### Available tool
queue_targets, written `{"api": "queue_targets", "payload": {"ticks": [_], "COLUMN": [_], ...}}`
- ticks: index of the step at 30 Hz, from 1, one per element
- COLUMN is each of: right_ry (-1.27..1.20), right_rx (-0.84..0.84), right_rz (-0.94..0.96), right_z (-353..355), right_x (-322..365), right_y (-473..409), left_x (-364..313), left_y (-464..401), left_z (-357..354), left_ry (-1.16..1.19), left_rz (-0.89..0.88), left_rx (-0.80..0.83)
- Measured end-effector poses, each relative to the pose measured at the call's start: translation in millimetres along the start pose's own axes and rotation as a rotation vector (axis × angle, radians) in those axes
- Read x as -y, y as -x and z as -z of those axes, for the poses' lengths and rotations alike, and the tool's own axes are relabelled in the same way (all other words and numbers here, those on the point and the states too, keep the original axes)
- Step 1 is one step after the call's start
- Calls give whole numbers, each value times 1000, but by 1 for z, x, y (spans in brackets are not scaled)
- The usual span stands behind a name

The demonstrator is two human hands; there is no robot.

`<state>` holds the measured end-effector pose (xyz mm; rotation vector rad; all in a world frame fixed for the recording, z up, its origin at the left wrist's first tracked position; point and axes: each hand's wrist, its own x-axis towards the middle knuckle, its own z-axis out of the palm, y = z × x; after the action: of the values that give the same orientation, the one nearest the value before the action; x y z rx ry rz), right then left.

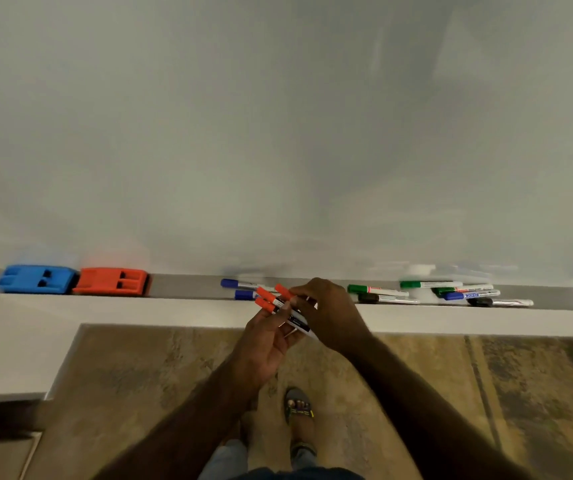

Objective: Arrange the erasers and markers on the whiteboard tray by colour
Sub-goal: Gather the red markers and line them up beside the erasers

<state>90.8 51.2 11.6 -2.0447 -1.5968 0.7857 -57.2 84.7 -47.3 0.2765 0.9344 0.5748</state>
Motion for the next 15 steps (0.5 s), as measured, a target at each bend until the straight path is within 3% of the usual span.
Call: {"api": "queue_targets", "payload": {"ticks": [10,15], "right_ry": [-26,-178], "right_rx": [-29,-27], "right_rz": [-29,-56], "right_z": [-49,-69], "right_x": [46,64], "right_y": [-20,-31], "left_x": [-28,-47], "left_y": [6,9], "left_z": [45,69], "left_ry": [133,163], "left_rz": [-73,-129], "left_rx": [-15,-66]}}
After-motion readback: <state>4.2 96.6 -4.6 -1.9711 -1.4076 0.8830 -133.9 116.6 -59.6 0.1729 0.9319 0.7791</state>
